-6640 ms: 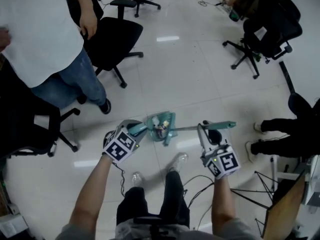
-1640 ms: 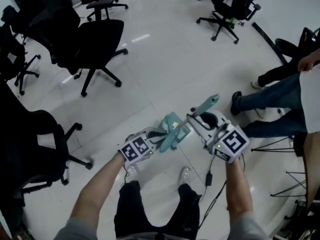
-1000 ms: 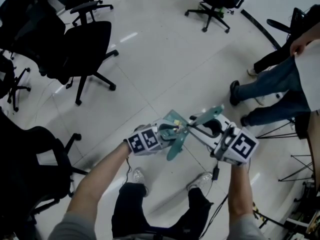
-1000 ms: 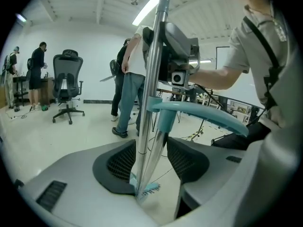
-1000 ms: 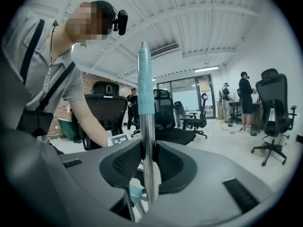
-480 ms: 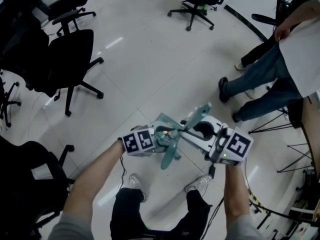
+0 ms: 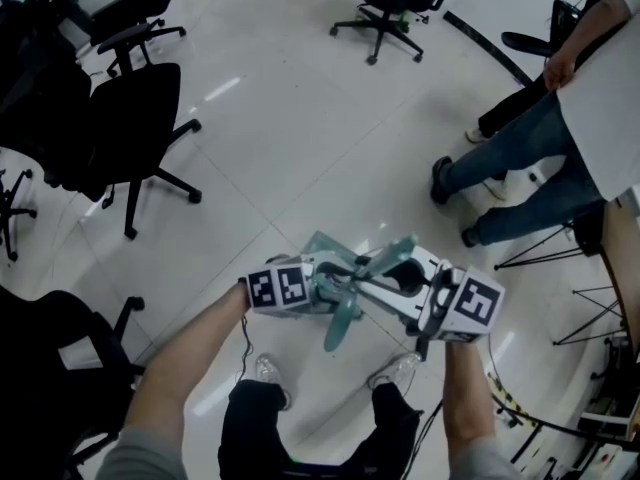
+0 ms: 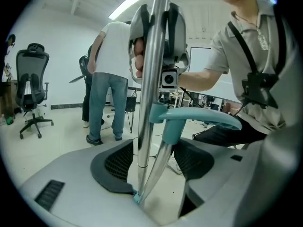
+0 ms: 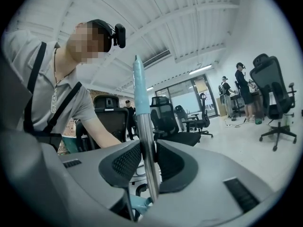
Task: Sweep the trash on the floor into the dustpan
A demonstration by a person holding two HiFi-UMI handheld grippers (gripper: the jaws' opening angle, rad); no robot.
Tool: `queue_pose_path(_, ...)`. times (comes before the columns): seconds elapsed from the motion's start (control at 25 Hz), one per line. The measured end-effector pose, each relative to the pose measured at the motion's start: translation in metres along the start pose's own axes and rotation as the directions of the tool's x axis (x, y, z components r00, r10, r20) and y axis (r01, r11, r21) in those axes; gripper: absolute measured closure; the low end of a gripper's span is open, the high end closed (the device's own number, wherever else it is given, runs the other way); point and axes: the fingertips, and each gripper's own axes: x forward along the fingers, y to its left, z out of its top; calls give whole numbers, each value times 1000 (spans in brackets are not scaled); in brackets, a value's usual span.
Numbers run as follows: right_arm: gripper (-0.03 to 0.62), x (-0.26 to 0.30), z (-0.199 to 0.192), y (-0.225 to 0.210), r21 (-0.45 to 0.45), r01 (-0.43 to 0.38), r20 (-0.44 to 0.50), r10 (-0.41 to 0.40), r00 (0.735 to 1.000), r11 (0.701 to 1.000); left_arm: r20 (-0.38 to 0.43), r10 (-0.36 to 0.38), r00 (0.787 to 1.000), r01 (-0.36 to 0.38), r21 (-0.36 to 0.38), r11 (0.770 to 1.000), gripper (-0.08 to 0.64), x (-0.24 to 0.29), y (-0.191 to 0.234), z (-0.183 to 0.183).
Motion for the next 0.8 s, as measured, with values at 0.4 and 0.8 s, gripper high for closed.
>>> queue_pose_path(0.4,489,-9,1,1,8,-2,5,2,1000,1000,31,-17,999,15,47,999,331,3,-2,6)
queue_pose_path(0.8,481,-9,0,2,-9,16,-16,-16,1000,1000,21,14,1000,-14,7,1000,365,-1,7,3)
